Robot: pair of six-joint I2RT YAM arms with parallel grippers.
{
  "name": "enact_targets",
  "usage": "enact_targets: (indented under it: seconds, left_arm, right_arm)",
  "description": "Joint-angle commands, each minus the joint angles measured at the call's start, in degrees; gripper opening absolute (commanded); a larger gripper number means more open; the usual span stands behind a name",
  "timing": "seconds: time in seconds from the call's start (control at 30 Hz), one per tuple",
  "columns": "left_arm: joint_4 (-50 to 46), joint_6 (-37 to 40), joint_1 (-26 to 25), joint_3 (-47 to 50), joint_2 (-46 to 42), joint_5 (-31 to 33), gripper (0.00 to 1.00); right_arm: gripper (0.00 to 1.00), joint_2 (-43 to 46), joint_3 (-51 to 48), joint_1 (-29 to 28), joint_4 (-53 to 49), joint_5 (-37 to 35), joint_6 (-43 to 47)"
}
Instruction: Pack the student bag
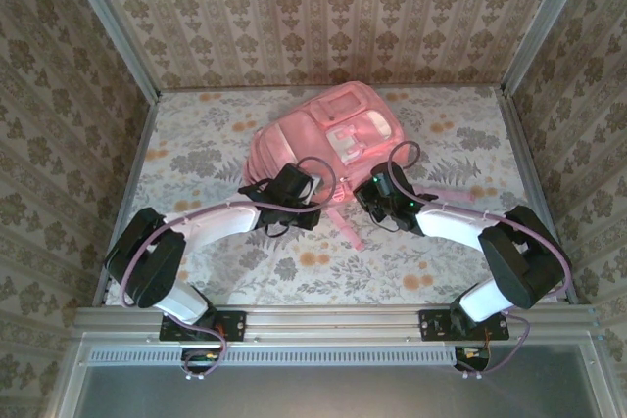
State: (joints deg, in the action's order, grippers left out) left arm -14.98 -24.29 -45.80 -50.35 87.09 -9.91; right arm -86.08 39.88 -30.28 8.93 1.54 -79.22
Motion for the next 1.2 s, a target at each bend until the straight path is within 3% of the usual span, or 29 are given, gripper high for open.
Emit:
enact_targets:
  seconds: [0.0, 0.33, 0.67, 0.9, 1.03, 1.17]
  left_arm:
    - [-4.97, 0.85, 1.24, 1.42, -2.86, 1.70, 0.00]
    - [-5.48, 0.78, 1.49, 2.48, -4.22, 1.49, 0.00]
    - [-5.93, 0.68, 1.50, 2.35, -4.37, 0.91, 0.00]
    - [-5.90, 0.47, 1.55, 2.89, -5.09, 0.50, 0.00]
    - [-4.93, -0.12, 1.58, 2.89, -4.75, -0.32, 0.00]
    - [-4.01, -0.47, 1.49, 2.39, -4.30, -1.36, 0.00]
  right_arm:
    - [0.00, 1.12, 1.26, 4.09, -7.33, -5.92, 4.03]
    - [0.00, -4.03, 7.90, 9.62, -13.32, 1.50, 13.17]
    - [0.00, -11.07, 21.44, 13.12, -26.21, 0.80, 23.24]
    - [0.00, -13.59, 27.30, 15.07, -30.77, -0.55, 25.26]
    - [0.39, -10.88, 24.59, 14.68, -28.21, 4.29, 23.03]
    - [0.57, -1.79, 14.96, 12.97, -21.52, 5.72, 17.35]
